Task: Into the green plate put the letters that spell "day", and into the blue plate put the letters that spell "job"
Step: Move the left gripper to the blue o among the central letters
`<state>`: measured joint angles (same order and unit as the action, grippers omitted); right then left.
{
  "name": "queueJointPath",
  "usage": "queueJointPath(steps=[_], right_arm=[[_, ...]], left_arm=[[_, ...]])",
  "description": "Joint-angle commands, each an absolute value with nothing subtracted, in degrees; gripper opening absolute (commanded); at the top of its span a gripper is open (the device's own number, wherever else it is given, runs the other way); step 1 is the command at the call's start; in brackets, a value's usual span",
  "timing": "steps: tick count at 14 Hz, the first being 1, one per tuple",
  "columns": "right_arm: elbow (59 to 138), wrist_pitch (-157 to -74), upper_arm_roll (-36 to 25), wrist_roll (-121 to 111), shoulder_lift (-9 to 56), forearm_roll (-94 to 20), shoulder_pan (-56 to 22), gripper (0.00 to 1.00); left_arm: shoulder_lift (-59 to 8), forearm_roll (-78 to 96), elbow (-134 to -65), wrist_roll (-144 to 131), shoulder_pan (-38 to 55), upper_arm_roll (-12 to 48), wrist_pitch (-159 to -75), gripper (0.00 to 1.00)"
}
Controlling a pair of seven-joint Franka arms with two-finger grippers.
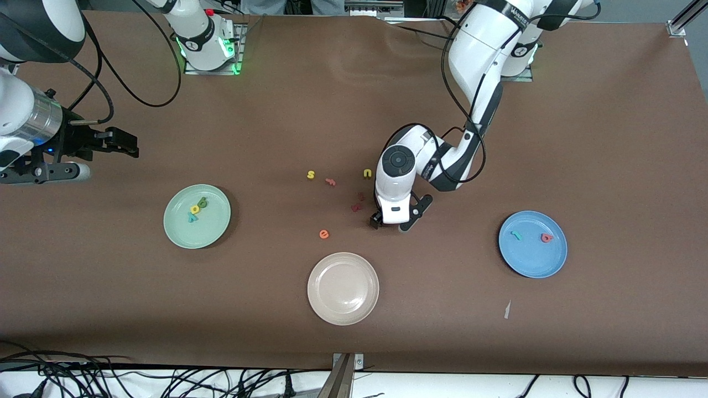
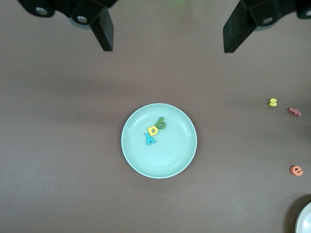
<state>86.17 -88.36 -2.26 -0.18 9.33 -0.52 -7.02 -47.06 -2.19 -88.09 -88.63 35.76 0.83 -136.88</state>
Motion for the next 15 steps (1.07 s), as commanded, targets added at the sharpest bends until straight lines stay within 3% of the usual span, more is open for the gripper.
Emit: queueJointPath(steps=[1, 5, 10, 15], right_arm=[[86.40, -88.07, -2.29, 0.09, 8.96, -1.58, -6.94, 1.00], [86.40, -88.07, -2.29, 0.09, 8.96, -1.58, -6.94, 1.00], [86.48, -88.07, -2.29, 0.09, 8.96, -1.58, -7.03, 1.00], [86.66, -88.15, -2.29, 0.09, 8.96, -1.58, -6.94, 1.00]], left_arm=[[-47.73, -3.08, -86.13, -89.91, 36.39, 0.26, -134.74, 0.75], [-47.81, -3.08, -86.13, -89.91, 36.56, 0.44, -134.74, 0.60], [-47.81, -2.99, -86.04, -89.91, 37.18, 0.44, -134.65, 0.56], [-48.25, -2.02, -85.96, -89.91, 37.09, 0.44, -133.86, 0.41]])
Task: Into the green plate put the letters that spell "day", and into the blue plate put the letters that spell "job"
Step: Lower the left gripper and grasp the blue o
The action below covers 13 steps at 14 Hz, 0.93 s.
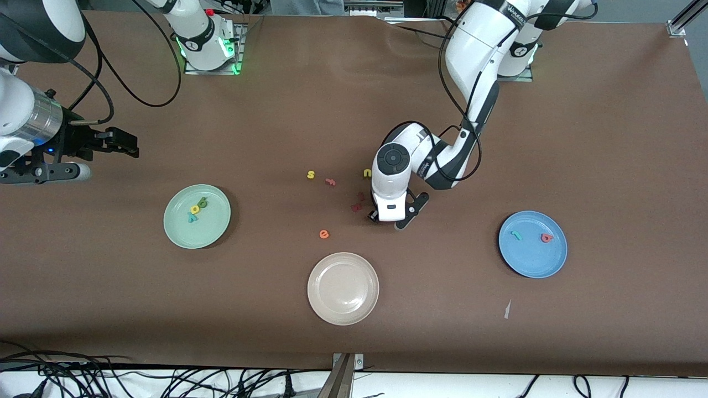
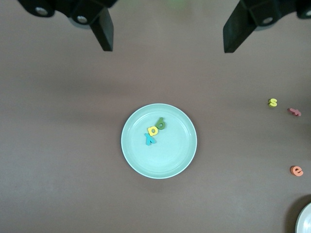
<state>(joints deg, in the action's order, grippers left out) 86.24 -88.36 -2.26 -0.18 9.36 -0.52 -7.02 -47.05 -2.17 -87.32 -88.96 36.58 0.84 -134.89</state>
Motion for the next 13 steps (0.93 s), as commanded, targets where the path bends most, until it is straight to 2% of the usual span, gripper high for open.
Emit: queueJointPath(steps=[1, 6, 7, 9, 11, 13], right_arm=[[86.75, -88.15, -2.29, 0.09, 8.96, -1.58, -7.03, 1.00], [86.66, -88.15, -2.29, 0.09, 8.96, -1.58, -7.03, 1.00], [86.66, -88.15, -2.29, 0.09, 8.96, -1.58, -7.03, 1.00], [86.75, -88.15, -2.29, 0.09, 8.96, -1.58, -7.03, 1.00], [86.75, -88.15, -2.29, 0.09, 8.96, -1.58, -7.03, 1.00], [86.75, -88.15, -2.29, 0.09, 8.96, -1.58, -6.94, 1.00]], left_arm=[[-48.95, -1.93, -85.78, -89.91, 37.09, 0.44, -133.86, 0.37], [-49.22, -2.11, -84.90, -89.91, 37.00, 0.44, -133.77, 0.12], [-48.87, -2.11, -84.73, -89.65, 36.83, 0.44, -133.60, 0.10], [-47.73, -2.02, -83.51, -87.90, 35.60, 0.35, -128.00, 0.06], [-46.94, -0.45, -80.25, -83.78, 33.32, 0.53, -121.15, 0.05], [-44.22, -0.09, -80.77, -77.56, 30.08, 0.44, -116.74, 0.04]])
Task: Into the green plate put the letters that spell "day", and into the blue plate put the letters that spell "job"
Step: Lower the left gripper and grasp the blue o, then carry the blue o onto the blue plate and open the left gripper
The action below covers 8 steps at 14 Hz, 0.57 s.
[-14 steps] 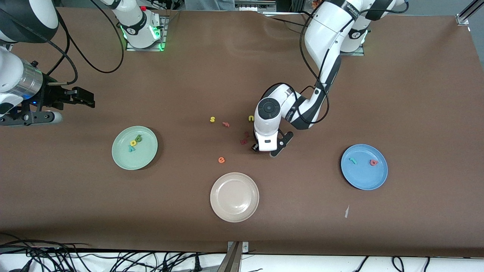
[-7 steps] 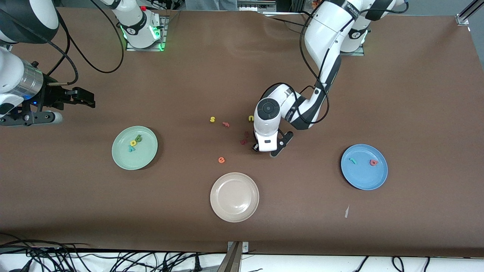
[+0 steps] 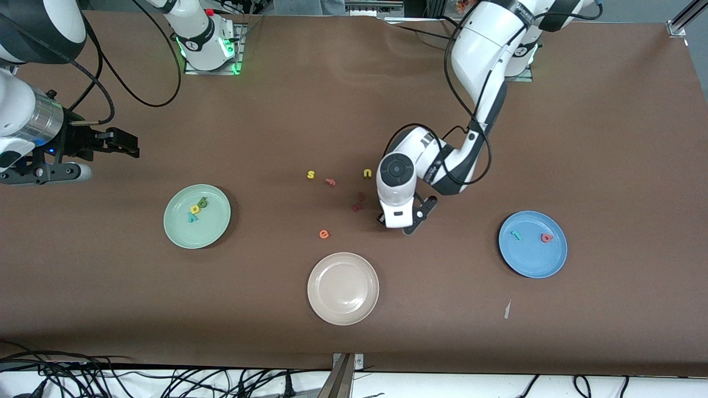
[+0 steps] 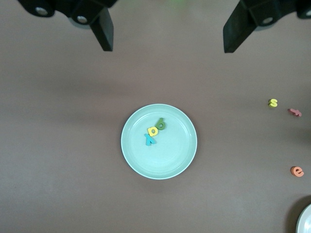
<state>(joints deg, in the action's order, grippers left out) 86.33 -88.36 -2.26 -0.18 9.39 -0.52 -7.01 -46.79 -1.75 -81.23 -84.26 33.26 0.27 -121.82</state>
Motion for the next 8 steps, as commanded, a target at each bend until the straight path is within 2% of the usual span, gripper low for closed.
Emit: queueJointPath(steps=[1, 4, 8], right_arm=[[86.75, -88.15, -2.29, 0.09, 8.96, -1.58, -7.03, 1.00], [86.75, -88.15, -2.29, 0.09, 8.96, -1.58, -6.94, 1.00], [86.75, -88.15, -2.29, 0.09, 8.96, -1.58, -7.03, 1.00]], left_arm=[[-42.64, 0.00, -80.95, -73.60, 28.23, 0.44, -113.06, 0.04], [-39.65, -0.09, -82.00, -61.22, 22.26, 0.44, -106.28, 0.05], [-38.41, -1.84, -82.97, -43.55, 13.47, 0.09, -103.62, 0.05]])
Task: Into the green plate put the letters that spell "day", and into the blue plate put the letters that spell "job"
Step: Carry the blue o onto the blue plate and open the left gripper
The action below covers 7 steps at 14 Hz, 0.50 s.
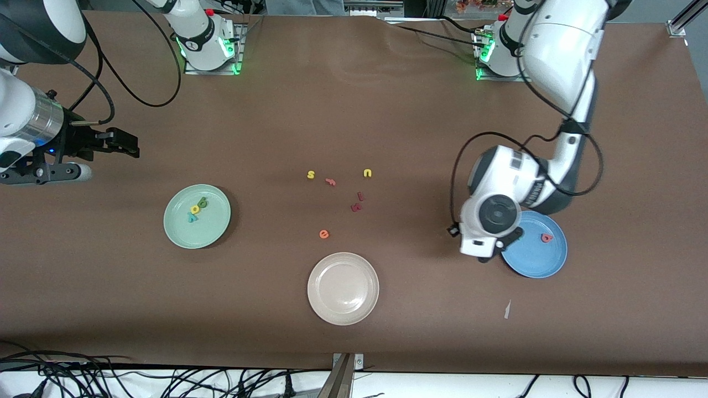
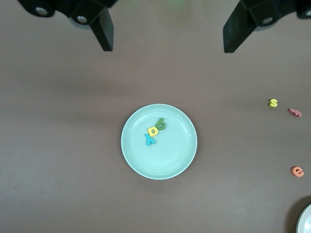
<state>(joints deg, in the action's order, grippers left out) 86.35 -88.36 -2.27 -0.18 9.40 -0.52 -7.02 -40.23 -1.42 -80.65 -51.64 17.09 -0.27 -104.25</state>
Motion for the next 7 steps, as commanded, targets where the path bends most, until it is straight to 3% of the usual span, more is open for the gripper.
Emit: queueJointPath(steps=[1, 5, 6, 7], right_arm=[[86.75, -88.24, -2.29, 0.09, 8.96, -1.58, -7.03, 1.00], [86.75, -88.24, -2.29, 0.09, 8.96, -1.58, -6.94, 1.00], [86.75, -88.24, -2.29, 0.09, 8.96, -1.58, -6.94, 1.00], [86.75, -88.24, -2.29, 0.09, 8.96, -1.58, -6.94, 1.00]], left_arm=[[-38.06, -3.15, -83.40, -39.68, 11.01, 0.09, -103.62, 0.05], [-38.41, -3.96, -83.76, -25.69, 2.74, 0.18, -104.85, 0.08], [-38.41, -3.87, -84.19, -23.92, 1.51, 0.26, -105.64, 0.33], [-38.41, -3.87, -84.29, -22.69, 0.19, 0.26, -105.64, 0.88]])
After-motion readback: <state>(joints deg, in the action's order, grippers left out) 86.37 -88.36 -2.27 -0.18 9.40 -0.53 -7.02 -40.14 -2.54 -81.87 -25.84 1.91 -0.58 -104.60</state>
